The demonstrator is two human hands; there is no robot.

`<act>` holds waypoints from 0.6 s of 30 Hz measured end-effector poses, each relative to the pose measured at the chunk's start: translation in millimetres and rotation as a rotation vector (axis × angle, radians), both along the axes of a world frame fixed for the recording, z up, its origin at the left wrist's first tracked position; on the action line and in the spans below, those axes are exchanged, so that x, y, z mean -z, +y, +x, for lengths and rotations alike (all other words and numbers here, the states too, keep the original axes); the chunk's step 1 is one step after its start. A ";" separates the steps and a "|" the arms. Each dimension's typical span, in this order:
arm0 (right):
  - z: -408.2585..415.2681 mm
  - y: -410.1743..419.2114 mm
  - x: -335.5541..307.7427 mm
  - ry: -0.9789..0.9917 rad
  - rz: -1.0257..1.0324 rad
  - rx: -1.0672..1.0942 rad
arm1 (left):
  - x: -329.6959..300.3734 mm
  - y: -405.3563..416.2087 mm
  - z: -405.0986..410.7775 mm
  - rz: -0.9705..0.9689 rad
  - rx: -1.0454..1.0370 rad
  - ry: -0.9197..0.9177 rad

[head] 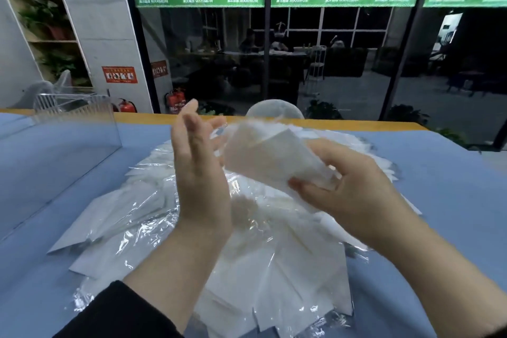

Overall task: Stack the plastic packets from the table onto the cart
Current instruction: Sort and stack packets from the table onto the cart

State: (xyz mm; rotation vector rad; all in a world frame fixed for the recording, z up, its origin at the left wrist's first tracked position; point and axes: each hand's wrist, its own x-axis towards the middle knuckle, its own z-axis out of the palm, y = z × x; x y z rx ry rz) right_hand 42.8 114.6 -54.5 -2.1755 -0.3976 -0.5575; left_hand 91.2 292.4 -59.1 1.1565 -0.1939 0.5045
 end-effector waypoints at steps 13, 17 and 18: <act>15.8 7.3 32.9 0.101 -0.252 0.114 | 12.9 -11.4 -9.5 0.542 0.138 0.131; 13.4 4.1 29.1 0.140 -0.130 0.063 | 14.8 -13.9 -4.8 0.558 0.035 0.172; 12.5 -1.1 26.8 0.184 -0.122 0.035 | 13.8 -12.3 -4.1 0.543 0.030 0.177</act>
